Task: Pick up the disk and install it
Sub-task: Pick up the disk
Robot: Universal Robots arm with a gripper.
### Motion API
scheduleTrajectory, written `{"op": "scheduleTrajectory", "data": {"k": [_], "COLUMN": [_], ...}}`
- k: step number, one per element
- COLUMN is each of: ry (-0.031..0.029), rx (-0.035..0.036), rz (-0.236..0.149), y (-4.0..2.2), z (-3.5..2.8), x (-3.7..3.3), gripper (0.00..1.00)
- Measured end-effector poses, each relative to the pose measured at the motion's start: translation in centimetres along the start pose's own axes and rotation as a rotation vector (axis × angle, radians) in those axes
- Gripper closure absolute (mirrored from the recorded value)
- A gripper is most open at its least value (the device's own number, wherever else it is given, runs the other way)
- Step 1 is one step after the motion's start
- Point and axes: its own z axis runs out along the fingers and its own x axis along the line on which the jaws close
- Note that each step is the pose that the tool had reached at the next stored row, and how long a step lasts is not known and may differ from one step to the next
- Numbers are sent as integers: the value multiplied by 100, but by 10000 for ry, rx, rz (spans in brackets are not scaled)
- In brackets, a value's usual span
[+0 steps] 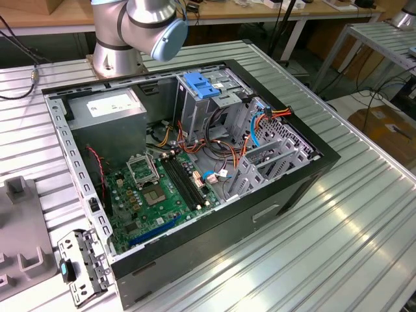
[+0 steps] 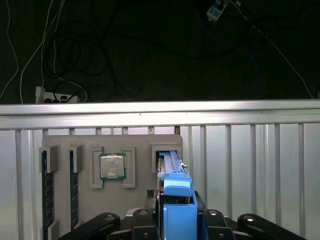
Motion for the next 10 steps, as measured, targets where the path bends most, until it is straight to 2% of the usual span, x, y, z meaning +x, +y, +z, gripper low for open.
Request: {"op": "scheduleTrajectory", "data": {"k": [3,10], "ry": [8,37], "rx": [1,1], "rz": [0,0], "y": [1,2], "z": [-111,-256], "x": [-4,-9], "gripper": [63,63]}}
